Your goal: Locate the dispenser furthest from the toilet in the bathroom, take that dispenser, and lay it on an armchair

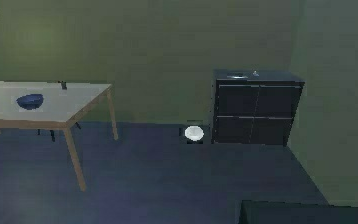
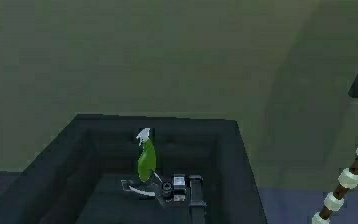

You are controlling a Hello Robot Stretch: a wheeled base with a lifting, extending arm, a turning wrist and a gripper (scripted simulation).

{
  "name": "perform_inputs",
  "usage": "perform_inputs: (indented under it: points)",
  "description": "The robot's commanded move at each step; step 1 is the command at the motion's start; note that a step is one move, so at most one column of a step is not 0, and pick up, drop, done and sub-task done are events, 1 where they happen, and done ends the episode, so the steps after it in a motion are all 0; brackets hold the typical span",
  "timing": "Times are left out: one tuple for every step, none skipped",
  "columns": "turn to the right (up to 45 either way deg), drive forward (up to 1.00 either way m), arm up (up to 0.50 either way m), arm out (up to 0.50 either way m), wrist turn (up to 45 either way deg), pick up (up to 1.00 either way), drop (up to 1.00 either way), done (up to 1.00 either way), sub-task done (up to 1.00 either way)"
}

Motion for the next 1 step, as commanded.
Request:
perform_inputs:
  points:
    - [0.0, 0.00, -0.32, 0.00, 0.0, 0.00, 0.00, 0.00, 0.00]
